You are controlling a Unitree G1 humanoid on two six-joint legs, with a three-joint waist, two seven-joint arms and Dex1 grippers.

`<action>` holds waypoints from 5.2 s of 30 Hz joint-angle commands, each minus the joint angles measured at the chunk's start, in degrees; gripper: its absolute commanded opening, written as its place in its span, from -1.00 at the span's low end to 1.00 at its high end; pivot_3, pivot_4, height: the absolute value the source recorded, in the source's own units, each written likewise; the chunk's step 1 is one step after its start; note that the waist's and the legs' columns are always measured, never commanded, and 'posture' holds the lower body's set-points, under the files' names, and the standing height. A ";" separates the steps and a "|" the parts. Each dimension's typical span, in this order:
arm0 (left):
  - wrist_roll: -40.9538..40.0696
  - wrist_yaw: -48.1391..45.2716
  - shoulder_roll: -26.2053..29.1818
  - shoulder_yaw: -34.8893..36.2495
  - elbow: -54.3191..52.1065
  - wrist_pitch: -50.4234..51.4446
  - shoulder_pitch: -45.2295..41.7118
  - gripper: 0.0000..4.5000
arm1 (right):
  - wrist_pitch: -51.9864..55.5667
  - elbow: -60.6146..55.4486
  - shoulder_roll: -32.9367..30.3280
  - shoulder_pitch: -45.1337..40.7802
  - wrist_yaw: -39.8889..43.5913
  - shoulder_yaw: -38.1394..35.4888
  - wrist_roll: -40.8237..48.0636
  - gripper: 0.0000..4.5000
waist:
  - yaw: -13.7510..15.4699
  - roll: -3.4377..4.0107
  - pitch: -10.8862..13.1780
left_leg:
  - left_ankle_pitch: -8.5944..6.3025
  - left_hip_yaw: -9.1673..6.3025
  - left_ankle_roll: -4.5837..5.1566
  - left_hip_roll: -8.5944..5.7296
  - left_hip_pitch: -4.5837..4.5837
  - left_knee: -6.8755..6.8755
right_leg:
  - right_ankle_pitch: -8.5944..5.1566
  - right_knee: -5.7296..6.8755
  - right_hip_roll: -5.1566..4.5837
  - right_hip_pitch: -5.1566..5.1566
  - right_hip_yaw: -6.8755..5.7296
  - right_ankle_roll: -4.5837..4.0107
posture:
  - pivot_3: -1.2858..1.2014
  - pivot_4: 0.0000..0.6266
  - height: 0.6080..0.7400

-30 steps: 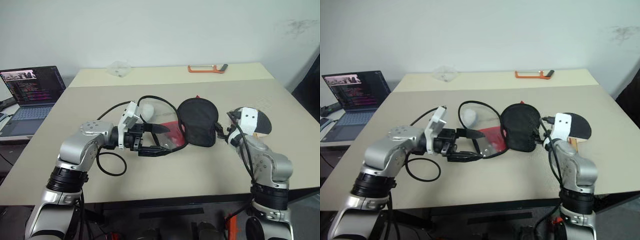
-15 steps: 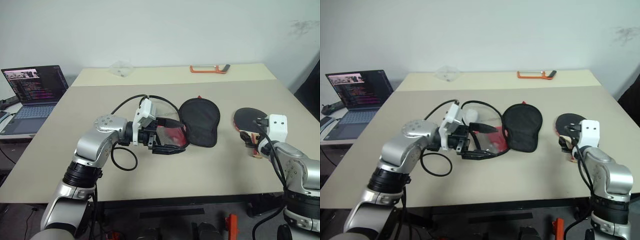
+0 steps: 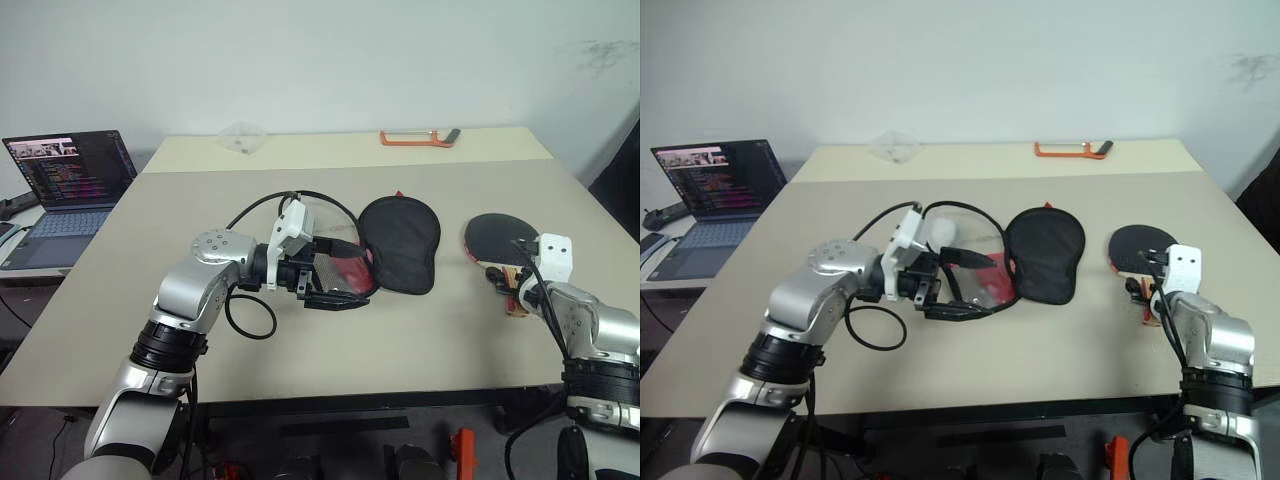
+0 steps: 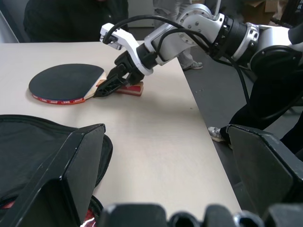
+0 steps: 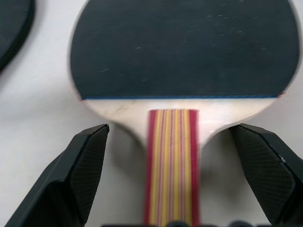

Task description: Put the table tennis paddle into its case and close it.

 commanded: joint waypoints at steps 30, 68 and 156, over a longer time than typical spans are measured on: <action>2.14 0.66 9.43 7.92 4.86 -6.35 3.69 1.00 | 10.03 -16.51 15.64 -14.32 -4.67 6.39 2.60 -0.50 | -0.46 -0.04 0.03 | 0.06 0.02 -0.17 0.29 -0.06 -0.09 | 0.02 -0.16 0.22 -0.12 0.02 -0.02 | 0.03 -0.52 1.00; 4.94 6.81 9.19 9.39 6.54 -10.35 4.93 1.00 | -1.23 -0.75 26.57 -11.62 -11.46 8.47 -3.22 0.19 | -0.71 -0.04 0.04 | 0.07 0.03 -0.20 0.29 -0.15 -0.09 | 0.03 -0.11 0.24 -0.24 0.03 -0.03 | 0.03 -0.52 1.00; 6.75 8.24 -1.55 9.92 8.78 -6.20 -1.94 -1.00 | -10.38 12.66 -0.09 -11.65 20.29 19.33 -1.34 0.97 | 0.62 -0.62 0.32 | 0.03 0.10 -0.18 0.69 -0.59 0.16 | 0.33 -0.64 0.58 -0.25 -0.21 -0.17 | 0.03 -0.52 1.00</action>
